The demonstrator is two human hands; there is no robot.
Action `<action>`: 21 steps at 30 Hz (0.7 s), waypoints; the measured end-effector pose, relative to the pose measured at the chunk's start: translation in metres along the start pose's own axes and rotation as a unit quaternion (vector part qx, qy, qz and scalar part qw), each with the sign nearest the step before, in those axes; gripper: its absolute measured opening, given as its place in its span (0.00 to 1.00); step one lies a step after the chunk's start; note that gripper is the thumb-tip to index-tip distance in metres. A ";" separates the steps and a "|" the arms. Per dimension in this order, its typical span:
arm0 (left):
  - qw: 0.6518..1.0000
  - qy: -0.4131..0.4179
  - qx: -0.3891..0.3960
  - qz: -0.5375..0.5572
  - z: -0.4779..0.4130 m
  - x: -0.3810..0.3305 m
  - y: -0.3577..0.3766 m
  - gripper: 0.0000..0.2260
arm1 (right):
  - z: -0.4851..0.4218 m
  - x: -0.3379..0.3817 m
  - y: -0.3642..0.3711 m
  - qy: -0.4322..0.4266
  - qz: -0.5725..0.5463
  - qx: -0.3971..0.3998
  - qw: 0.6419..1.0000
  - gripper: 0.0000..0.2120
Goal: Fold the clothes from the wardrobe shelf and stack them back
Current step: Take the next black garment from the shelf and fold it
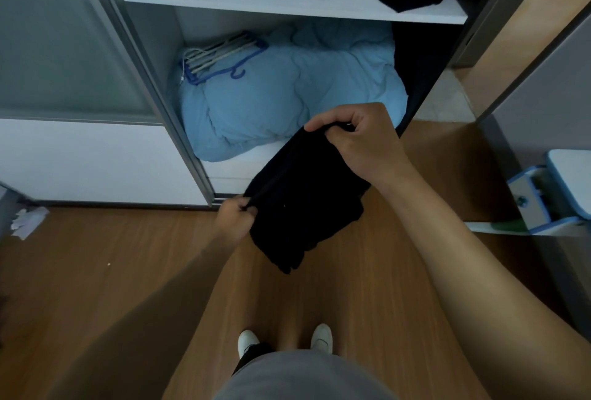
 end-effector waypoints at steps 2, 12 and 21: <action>0.997 -0.037 -0.062 0.035 -0.005 0.014 -0.017 0.09 | 0.004 -0.013 0.001 0.040 -0.023 -0.017 0.999 0.19; 0.940 -0.139 -0.232 0.208 -0.003 0.043 -0.086 0.17 | 0.021 -0.094 0.026 0.134 0.274 0.243 0.921 0.28; 0.956 -0.066 -0.196 0.206 -0.003 -0.002 -0.094 0.17 | 0.027 -0.126 0.055 0.199 0.163 0.254 0.933 0.20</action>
Point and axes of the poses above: each hand's wrist, its own z-axis away from the middle knuckle, its own y-axis out of the palm, x = y × z, the point moved 9 cm from there along -z, towards the middle knuckle, and after that the axes turned 5 degrees about -y, right-handed, at the moved point
